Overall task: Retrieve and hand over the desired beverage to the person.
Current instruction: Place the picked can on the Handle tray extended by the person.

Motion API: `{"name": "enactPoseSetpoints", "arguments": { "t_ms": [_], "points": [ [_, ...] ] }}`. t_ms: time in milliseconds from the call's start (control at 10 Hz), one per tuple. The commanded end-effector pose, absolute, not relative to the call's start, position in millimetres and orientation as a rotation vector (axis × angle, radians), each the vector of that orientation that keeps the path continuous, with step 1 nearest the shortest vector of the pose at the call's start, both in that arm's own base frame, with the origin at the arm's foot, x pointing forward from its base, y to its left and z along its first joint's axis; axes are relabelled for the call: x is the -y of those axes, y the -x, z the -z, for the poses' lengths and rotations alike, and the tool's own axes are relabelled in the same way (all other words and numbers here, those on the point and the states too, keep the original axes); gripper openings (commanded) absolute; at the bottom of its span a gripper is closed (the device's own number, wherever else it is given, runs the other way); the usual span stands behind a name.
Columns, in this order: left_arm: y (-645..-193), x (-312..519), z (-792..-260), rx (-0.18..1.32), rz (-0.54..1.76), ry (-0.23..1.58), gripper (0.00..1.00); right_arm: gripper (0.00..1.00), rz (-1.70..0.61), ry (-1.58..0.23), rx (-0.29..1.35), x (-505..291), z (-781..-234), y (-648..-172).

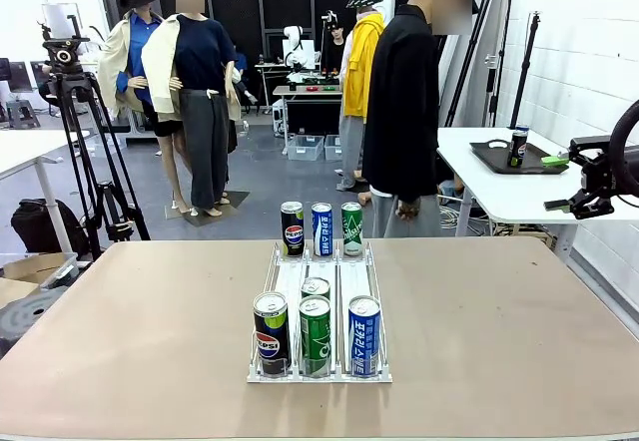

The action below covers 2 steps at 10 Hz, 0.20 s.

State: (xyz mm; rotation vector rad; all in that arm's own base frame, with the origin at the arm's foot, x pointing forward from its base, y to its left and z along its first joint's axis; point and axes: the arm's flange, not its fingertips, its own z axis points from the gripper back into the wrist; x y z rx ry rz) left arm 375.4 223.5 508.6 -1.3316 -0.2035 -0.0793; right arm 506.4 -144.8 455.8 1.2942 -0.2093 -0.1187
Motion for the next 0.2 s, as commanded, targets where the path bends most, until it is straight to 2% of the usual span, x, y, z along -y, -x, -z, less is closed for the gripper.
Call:
{"name": "enactPoseSetpoints", "arguments": {
  "t_ms": [0,100],
  "points": [
    [-374.1,-223.9,-511.8,0.205,0.071,1.328,1.0,1.0,0.114,-1.284,0.215,142.9,-455.1,-507.0],
    [-374.1,-223.9,-511.8,0.205,0.071,1.328,1.0,1.0,0.114,-1.284,0.215,142.9,-455.1,-507.0]
  ]
}}
